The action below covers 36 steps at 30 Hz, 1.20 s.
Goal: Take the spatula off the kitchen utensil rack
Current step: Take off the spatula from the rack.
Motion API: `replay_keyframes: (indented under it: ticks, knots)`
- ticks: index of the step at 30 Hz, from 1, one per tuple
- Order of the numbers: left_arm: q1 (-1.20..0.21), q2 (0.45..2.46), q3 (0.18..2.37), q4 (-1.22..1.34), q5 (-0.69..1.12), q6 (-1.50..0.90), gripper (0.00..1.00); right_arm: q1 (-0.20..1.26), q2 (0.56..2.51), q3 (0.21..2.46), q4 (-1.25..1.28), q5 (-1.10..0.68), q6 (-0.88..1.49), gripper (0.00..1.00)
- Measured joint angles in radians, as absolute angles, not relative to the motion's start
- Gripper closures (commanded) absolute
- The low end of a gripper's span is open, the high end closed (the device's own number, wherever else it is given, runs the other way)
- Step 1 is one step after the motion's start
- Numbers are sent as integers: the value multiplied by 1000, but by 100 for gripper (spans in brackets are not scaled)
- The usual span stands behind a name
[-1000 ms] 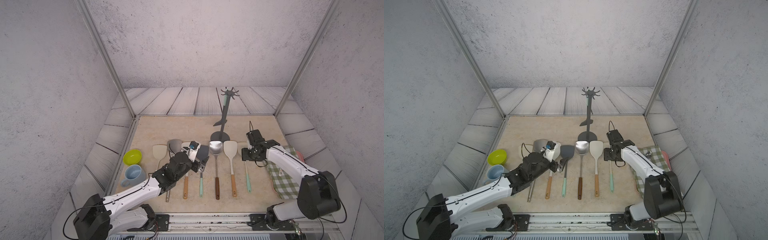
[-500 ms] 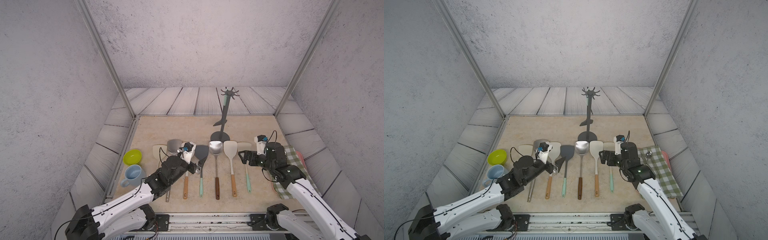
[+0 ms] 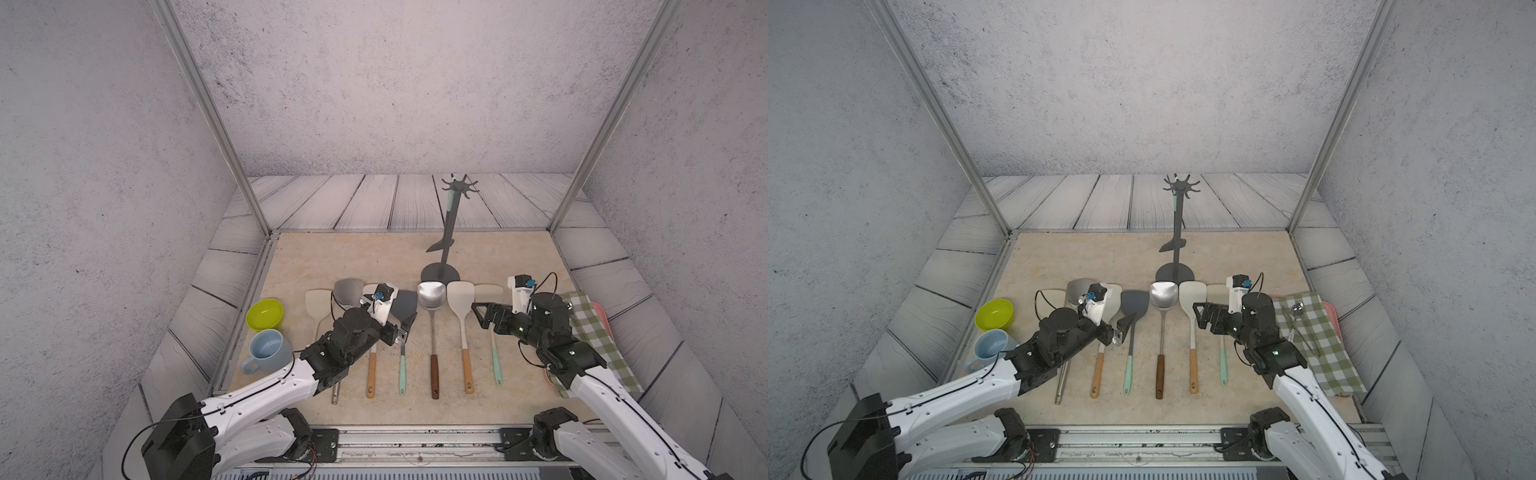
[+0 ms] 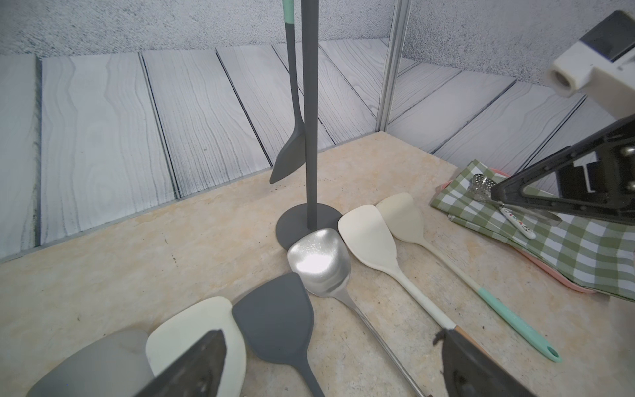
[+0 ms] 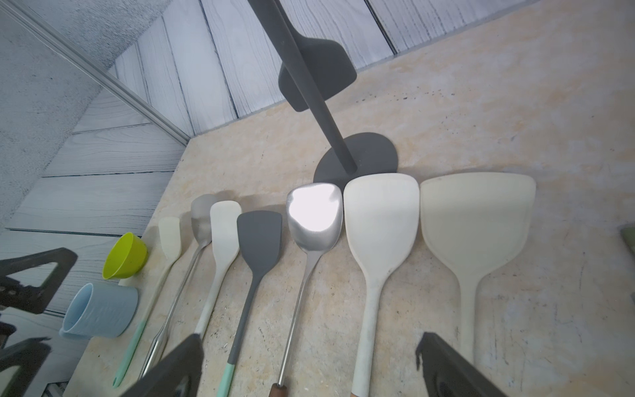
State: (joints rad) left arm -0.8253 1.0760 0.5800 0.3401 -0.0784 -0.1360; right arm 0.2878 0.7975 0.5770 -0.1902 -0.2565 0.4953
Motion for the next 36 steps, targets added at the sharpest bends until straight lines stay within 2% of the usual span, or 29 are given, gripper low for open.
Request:
replay_keyframes:
  ticks: [6, 17, 22, 36]
  knots:
    - [-692, 1172, 725, 331, -12, -183, 1, 288, 719, 488, -127, -257, 490, 1]
    - [-572, 1464, 932, 508, 134, -224, 1, 288, 692, 398, -14, -257, 481, 1]
    - [-513, 1677, 1156, 523, 281, -217, 0, 288, 724, 374, 25, -260, 482, 1]
    - [-390, 2154, 1708, 580, 731, -234, 14, 288, 788, 363, 110, -305, 463, 1]
